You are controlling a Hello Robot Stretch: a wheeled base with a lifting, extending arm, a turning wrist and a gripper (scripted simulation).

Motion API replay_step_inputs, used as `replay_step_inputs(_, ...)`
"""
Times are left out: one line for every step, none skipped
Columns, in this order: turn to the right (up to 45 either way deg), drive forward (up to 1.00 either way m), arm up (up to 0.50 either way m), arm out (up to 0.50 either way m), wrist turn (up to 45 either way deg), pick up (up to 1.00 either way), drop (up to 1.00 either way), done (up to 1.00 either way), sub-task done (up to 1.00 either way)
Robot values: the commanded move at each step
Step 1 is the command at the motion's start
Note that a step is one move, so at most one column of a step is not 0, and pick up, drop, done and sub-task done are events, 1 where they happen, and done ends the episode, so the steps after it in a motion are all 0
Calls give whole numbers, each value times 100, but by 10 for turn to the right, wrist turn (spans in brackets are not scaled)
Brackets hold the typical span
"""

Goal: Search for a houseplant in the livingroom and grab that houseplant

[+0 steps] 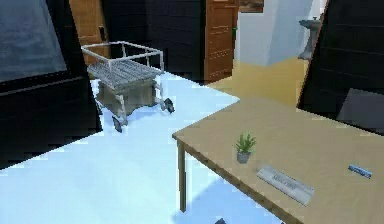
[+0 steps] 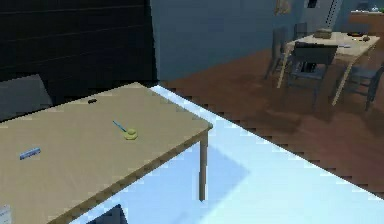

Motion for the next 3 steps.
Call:
replay_step_inputs(-450, 0, 0, 0, 0, 0, 0, 0, 0)
replay_step_inputs(-240, 0, 0, 0, 0, 0, 0, 0, 0)
replay_step_inputs(0, 0, 50, 0, 0, 0, 0, 0, 0)
